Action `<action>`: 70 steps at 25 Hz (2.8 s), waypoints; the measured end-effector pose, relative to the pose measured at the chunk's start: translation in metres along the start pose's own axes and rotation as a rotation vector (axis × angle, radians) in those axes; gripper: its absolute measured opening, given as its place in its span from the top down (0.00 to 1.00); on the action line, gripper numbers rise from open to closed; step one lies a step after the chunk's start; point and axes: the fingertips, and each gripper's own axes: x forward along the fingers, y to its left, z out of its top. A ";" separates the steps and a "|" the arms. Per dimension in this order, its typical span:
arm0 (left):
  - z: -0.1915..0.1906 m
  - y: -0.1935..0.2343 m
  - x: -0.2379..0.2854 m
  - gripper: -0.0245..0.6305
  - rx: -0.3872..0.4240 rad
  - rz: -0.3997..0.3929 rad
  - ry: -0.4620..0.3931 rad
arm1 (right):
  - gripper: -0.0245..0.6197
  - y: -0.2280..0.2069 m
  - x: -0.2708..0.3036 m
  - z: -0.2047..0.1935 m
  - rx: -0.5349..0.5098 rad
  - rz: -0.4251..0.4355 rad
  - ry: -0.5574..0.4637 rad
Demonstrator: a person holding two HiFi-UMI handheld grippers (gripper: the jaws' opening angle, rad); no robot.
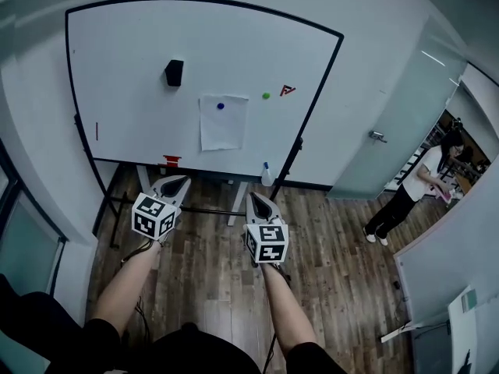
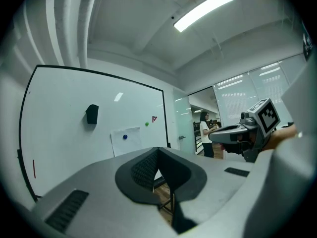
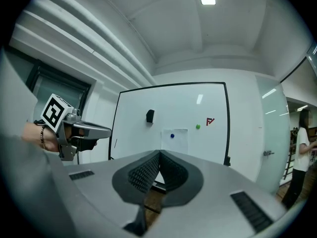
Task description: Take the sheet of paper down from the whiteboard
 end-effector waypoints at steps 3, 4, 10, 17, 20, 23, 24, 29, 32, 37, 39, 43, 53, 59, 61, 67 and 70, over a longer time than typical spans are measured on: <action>-0.001 0.026 0.009 0.93 0.000 0.003 -0.005 | 0.92 0.005 0.027 0.002 0.003 -0.003 -0.003; -0.002 0.033 0.013 0.93 -0.002 0.005 -0.006 | 0.92 0.006 0.035 0.001 0.002 -0.003 -0.001; -0.008 0.070 0.040 0.93 -0.010 0.014 -0.003 | 0.92 -0.003 0.082 0.002 0.002 -0.003 0.005; -0.014 0.117 0.089 0.93 -0.007 0.038 0.003 | 0.92 -0.022 0.151 0.004 0.006 0.021 -0.009; -0.011 0.137 0.114 0.93 -0.001 0.051 0.006 | 0.92 -0.035 0.185 0.006 0.006 0.034 -0.013; -0.007 0.156 0.139 0.93 0.005 0.069 0.009 | 0.92 -0.050 0.216 0.007 0.009 0.046 -0.013; -0.005 0.162 0.147 0.93 0.006 0.075 0.009 | 0.92 -0.054 0.225 0.008 0.008 0.052 -0.014; 0.000 0.188 0.183 0.93 0.007 0.103 0.009 | 0.92 -0.075 0.269 0.014 0.002 0.075 -0.021; 0.001 0.199 0.203 0.93 0.009 0.114 0.011 | 0.92 -0.086 0.289 0.016 0.001 0.084 -0.021; 0.000 0.212 0.230 0.93 0.015 0.126 0.014 | 0.92 -0.101 0.315 0.013 0.010 0.096 -0.027; 0.000 0.217 0.235 0.93 0.015 0.133 0.014 | 0.92 -0.103 0.324 0.011 0.016 0.101 -0.024; -0.004 0.230 0.246 0.93 0.018 0.129 0.023 | 0.92 -0.101 0.341 0.010 0.030 0.102 -0.020; -0.009 0.277 0.285 0.93 0.035 0.030 0.023 | 0.92 -0.092 0.399 0.011 0.056 0.020 -0.010; -0.007 0.289 0.305 0.93 0.038 -0.040 -0.003 | 0.92 -0.088 0.419 0.009 0.067 -0.019 0.002; -0.006 0.288 0.311 0.93 0.033 -0.070 -0.013 | 0.92 -0.090 0.422 0.007 0.063 -0.030 0.010; -0.005 0.280 0.329 0.78 0.033 -0.145 -0.013 | 0.92 -0.095 0.427 0.007 0.067 -0.053 0.011; 0.000 0.275 0.337 0.78 0.048 -0.159 -0.018 | 0.92 -0.097 0.429 0.009 0.067 -0.059 0.011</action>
